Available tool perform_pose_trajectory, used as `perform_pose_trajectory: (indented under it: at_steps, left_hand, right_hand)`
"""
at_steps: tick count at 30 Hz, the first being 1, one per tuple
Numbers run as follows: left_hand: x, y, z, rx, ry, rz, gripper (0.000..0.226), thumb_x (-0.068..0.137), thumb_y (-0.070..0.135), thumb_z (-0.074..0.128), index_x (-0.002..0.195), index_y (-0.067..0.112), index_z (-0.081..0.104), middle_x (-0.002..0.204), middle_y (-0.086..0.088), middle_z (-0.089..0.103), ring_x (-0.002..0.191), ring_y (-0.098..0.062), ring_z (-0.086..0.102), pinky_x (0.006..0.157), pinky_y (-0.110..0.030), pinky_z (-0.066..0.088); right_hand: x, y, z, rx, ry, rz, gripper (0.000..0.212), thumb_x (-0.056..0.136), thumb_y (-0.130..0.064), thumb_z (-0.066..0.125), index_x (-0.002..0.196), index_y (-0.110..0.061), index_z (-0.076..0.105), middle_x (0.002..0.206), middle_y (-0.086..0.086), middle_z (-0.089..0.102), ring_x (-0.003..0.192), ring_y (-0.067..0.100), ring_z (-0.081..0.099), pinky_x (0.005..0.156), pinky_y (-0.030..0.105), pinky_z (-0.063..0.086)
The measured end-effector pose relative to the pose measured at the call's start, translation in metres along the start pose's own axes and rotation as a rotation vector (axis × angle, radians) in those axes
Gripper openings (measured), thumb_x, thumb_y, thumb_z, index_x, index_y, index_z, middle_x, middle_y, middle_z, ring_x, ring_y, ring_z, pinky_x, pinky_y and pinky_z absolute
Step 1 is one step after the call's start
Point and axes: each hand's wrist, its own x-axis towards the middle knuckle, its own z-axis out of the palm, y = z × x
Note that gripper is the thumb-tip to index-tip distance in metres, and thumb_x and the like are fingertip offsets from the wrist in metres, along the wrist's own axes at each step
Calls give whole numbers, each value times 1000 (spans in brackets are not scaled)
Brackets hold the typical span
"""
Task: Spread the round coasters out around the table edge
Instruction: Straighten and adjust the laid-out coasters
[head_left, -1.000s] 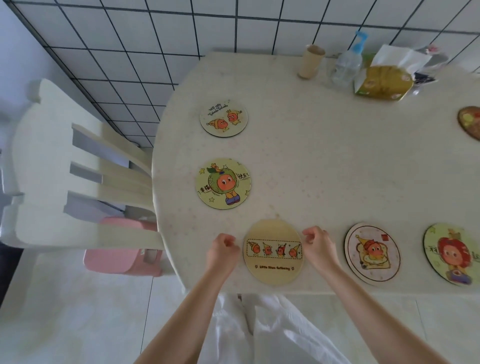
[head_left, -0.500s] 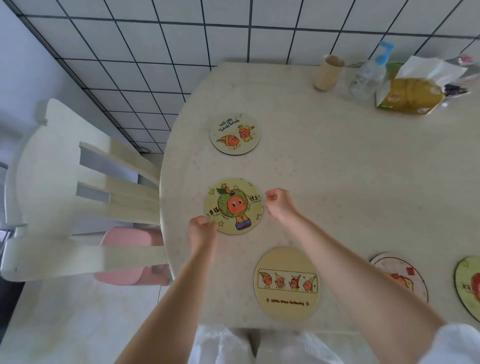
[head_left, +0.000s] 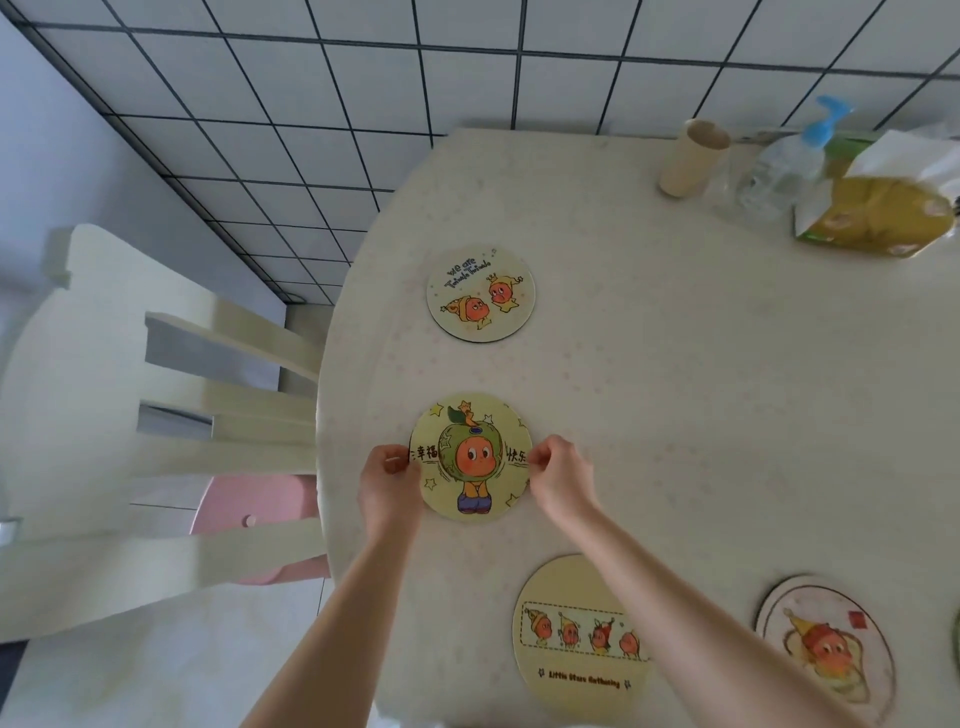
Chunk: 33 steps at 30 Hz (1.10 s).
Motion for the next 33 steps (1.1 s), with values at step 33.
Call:
perform_pose_trajectory:
  at_steps: [33]
  left_hand:
    - [132, 160, 85, 31, 175, 202, 38, 80, -1, 57, 111, 17, 69, 89, 2, 62, 71, -8, 54, 54, -8, 35]
  right_hand:
    - [207, -132, -55, -33, 28, -145, 30, 81, 7, 42, 103, -5, 59, 112, 16, 57, 87, 24, 46, 70, 28, 37]
